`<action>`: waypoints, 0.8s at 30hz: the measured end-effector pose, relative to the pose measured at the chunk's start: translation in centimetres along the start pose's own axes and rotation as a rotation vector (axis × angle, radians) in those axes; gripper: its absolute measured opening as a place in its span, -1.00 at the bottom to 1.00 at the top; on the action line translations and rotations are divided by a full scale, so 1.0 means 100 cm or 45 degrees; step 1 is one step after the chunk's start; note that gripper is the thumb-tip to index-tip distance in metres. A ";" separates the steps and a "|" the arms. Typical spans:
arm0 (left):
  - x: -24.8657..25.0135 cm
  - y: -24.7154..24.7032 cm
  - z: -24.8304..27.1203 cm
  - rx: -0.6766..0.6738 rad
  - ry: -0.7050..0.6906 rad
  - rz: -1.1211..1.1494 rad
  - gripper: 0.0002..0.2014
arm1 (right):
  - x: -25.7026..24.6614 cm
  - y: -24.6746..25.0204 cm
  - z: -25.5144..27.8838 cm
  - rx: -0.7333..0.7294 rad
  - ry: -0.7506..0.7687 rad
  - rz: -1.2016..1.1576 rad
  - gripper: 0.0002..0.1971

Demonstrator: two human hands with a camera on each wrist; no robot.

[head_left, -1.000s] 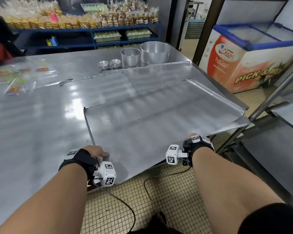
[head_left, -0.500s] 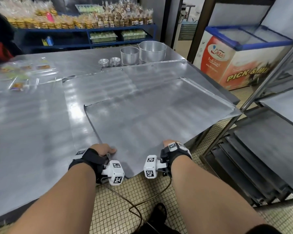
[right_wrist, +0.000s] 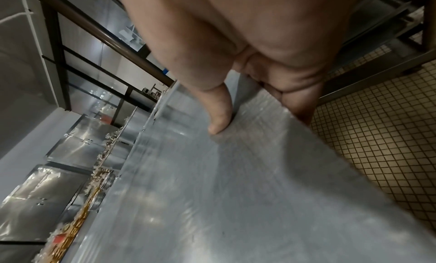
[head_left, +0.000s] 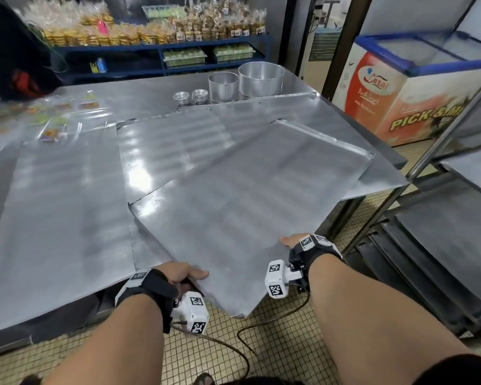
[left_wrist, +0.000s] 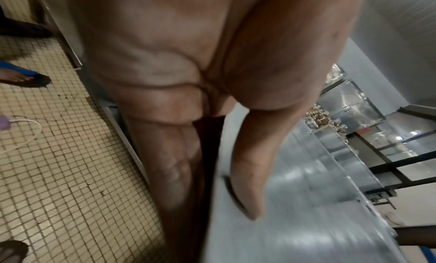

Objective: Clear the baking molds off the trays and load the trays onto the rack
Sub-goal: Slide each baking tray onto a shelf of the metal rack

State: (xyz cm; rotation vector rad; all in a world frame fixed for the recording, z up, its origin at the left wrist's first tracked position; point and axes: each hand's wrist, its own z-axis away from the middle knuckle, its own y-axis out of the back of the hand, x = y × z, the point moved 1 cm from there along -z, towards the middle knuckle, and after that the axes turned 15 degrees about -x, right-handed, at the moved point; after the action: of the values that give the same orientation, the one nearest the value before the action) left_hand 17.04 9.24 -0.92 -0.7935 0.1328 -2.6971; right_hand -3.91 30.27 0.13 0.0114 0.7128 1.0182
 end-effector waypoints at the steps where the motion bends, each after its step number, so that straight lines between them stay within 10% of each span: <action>1: -0.003 -0.007 0.002 -0.034 0.019 -0.013 -0.40 | 0.004 0.007 -0.001 0.042 -0.027 0.051 -0.50; 6: 0.013 -0.048 0.014 -0.084 0.270 -0.702 0.12 | 0.019 0.045 0.002 -0.059 0.010 0.209 -0.58; 9: 0.037 -0.067 0.013 0.187 0.412 -0.998 -0.23 | 0.037 0.069 0.000 -0.010 0.045 0.016 -0.43; 15: 0.087 -0.083 -0.013 0.850 0.059 -1.198 -0.55 | 0.075 0.122 -0.021 0.059 -0.120 0.289 -0.36; 24: 0.114 -0.097 -0.051 0.823 0.057 -1.062 -0.74 | 0.104 0.172 -0.007 0.213 -0.231 0.147 -0.27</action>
State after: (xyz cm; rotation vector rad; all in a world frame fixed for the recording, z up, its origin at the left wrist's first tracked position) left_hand 2.55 14.62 2.35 -0.6568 -1.2502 -3.1419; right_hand -14.24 47.56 -0.32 0.2896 0.6348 1.0505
